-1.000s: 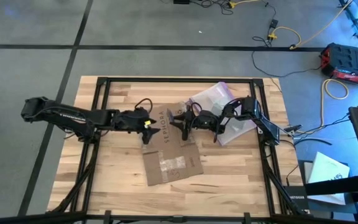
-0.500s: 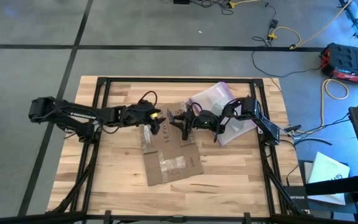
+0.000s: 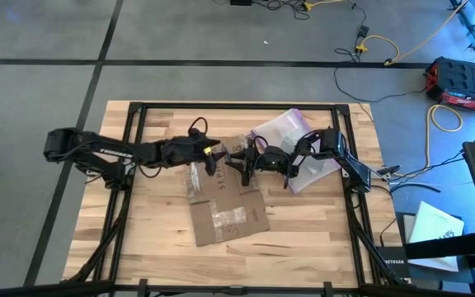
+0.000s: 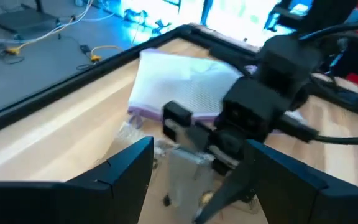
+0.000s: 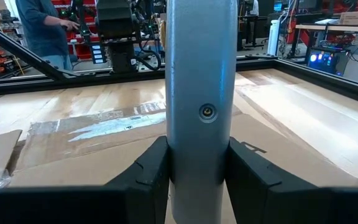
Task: Unpack boxes
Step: Close the cutter
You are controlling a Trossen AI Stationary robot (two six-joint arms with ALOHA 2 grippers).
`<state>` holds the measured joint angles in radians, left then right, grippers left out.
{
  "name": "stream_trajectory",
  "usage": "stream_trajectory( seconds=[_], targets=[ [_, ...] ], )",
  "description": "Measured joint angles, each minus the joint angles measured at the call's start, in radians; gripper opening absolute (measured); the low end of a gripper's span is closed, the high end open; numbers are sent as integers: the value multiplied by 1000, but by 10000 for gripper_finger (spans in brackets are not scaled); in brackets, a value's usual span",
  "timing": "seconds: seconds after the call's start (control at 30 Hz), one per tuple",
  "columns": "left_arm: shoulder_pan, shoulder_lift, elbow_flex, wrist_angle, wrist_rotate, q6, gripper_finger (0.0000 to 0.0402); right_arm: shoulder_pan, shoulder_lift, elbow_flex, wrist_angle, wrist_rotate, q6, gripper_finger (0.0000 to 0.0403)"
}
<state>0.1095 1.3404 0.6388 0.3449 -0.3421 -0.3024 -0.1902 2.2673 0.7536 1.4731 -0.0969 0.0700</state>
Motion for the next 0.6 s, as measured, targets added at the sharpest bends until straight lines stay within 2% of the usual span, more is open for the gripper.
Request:
stream_trajectory(
  seconds=[0.2, 0.6],
  targets=[
    [10, 35, 0, 14, 30, -56, 237, 0, 0, 0, 0, 0, 0, 104],
    [-29, 64, 0, 65, 28, -158, 237, 1, -1, 0, 1, 2, -1, 104]
  ],
)
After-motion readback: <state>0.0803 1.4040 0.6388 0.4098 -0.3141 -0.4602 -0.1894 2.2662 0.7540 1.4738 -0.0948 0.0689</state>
